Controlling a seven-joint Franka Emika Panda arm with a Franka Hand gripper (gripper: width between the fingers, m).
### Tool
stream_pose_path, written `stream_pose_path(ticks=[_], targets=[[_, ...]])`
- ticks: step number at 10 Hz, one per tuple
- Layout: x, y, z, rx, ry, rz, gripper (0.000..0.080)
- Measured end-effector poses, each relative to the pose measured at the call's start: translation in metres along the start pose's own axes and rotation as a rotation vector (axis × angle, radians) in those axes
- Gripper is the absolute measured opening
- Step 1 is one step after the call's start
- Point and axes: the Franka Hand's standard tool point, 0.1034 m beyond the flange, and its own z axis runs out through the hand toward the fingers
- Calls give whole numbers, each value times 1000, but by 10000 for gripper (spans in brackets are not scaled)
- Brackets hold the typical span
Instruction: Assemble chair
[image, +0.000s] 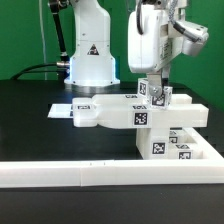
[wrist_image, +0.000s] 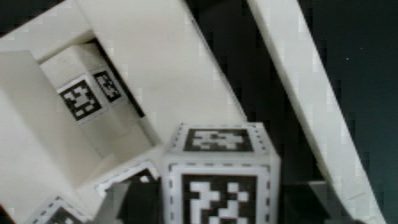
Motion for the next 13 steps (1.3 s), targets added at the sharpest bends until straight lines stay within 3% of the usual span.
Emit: stream_pose_path(ticks=[3,4,5,6,7,13], targets=[[-1,0,0,0,-4,-24,288],[0,0,0,-3,-3,-68,462],[1,2,0,-36,0,-147,582],[0,1,-1,-34,-1,-197,582],[0,1,-1,-36,-2,-335,638],[1,0,-1,-34,-12,-924,648]])
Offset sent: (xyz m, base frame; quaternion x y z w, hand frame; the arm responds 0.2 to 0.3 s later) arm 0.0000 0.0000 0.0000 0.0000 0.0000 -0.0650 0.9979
